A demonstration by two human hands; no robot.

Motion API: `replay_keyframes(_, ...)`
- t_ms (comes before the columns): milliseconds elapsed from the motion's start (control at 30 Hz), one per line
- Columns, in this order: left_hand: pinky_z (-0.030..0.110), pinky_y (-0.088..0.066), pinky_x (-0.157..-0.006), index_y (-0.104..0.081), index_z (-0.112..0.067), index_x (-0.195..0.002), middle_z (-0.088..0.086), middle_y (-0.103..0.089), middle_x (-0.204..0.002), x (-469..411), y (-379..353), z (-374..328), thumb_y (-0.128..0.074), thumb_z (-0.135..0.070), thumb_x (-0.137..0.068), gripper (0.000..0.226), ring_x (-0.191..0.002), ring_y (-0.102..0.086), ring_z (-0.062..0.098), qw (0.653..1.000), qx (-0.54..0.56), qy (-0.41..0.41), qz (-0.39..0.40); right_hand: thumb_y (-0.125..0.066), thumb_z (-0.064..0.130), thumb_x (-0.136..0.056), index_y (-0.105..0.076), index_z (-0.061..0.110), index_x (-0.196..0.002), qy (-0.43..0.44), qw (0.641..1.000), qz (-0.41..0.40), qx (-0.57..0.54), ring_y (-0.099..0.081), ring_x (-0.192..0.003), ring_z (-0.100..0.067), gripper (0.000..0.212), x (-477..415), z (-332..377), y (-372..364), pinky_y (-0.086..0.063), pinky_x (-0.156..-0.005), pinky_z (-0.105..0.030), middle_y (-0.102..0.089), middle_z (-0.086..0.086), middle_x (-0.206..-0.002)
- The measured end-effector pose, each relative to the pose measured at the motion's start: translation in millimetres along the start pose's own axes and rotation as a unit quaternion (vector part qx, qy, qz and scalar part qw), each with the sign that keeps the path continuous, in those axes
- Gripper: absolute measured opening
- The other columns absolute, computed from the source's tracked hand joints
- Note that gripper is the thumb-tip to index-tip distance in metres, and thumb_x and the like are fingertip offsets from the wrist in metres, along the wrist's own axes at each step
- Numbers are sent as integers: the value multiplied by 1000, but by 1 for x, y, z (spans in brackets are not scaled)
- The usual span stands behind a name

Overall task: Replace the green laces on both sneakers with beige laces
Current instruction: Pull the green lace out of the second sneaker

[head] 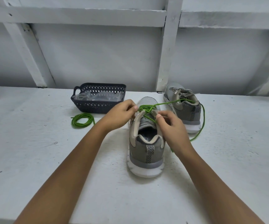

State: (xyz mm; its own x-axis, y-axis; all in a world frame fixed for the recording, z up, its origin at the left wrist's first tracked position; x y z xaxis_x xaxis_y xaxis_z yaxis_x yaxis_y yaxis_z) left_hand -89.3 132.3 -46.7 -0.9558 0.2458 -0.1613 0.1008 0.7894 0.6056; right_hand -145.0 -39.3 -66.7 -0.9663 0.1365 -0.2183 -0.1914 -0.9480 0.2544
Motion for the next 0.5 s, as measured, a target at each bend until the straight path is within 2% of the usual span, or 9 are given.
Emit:
replay_keyframes(67,39,-48,-88,-50,-18,-81,0,-56,-80,-1,6,2,-40,-21,-101,22,-81,-56,18,984,161,37,-67,-54,29,-93,-60,29,-100,0,1000,4,4,-58,-92,5,9,0,0,1,-44,-76,-14,-63,17,-94)
replay_keyframes(133,33,-51,-82,-48,-16,-80,1,-53,-78,-3,19,4,-36,-19,-102,25,-76,-54,15,938,287,74,-177,-54,30,-93,-60,29,-100,-1,1000,3,7,-57,-92,6,9,0,0,1,-43,-75,-12,-63,18,-94)
replay_keyframes(200,26,-49,-75,-48,-17,-81,-1,-51,-78,-5,31,10,-36,-18,-102,24,-73,-51,11,907,310,88,-270,-54,31,-93,-59,30,-100,-5,1000,0,8,-57,-92,6,9,0,0,0,-42,-75,-13,-62,19,-94)
replay_keyframes(233,23,-46,-76,-49,-18,-83,-1,-51,-81,-6,34,13,-38,-18,-101,21,-74,-50,10,911,272,82,-298,-54,31,-93,-59,30,-99,-6,1000,-3,10,-58,-92,4,9,0,-1,-1,-43,-75,-14,-63,18,-94)
replay_keyframes(300,10,-39,-79,-52,-15,-94,1,-50,-99,-1,31,15,-45,-13,-97,8,-88,-47,9,937,115,43,-327,-54,31,-93,-60,29,-101,-7,1000,-6,18,-58,-92,2,10,-1,-1,-2,-42,-75,-15,-63,17,-94)
replay_keyframes(333,10,-35,-84,-54,-13,-101,3,-46,-108,2,27,14,-47,-9,-93,11,-98,-44,10,943,15,-1,-332,-54,30,-93,-60,28,-102,-8,1000,-5,20,-58,-93,2,11,-1,-1,-2,-42,-75,-15,-63,17,-94)
replay_keyframes(367,16,-32,-90,-56,-11,-104,4,-44,-113,4,20,13,-48,-8,-89,18,-105,-39,12,944,-69,-56,-319,-54,30,-93,-60,28,-102,-9,1000,-4,20,-58,-93,2,12,-1,-1,-2,-43,-76,-16,-63,17,-95)
replay_keyframes(433,25,-29,-91,-62,-9,-102,1,-46,-109,5,9,10,-48,-12,-85,22,-104,-37,11,952,-128,-133,-244,-53,30,-93,-60,29,-101,-8,1000,-2,19,-57,-92,3,11,-1,0,-2,-43,-77,-17,-62,17,-94)
replay_keyframes(500,24,-31,-85,-64,-11,-99,-6,-49,-100,5,-1,9,-51,-14,-91,16,-93,-43,6,973,-106,-143,-149,-53,30,-93,-59,30,-99,-7,1000,-3,21,-56,-91,5,9,0,1,-2,-42,-75,-15,-62,18,-92)
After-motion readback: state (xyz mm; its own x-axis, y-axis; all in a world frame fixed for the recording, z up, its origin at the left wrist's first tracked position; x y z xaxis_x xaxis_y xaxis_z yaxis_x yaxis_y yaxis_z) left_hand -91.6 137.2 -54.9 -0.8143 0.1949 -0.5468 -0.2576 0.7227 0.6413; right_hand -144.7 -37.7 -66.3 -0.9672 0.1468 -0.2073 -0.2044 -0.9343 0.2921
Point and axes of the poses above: each hand's wrist, its own x-axis away from the middle knuckle, its own y-axis out of the back of the hand, z = x × y, the point moved 1 cm from there along -x, towards the middle knuckle
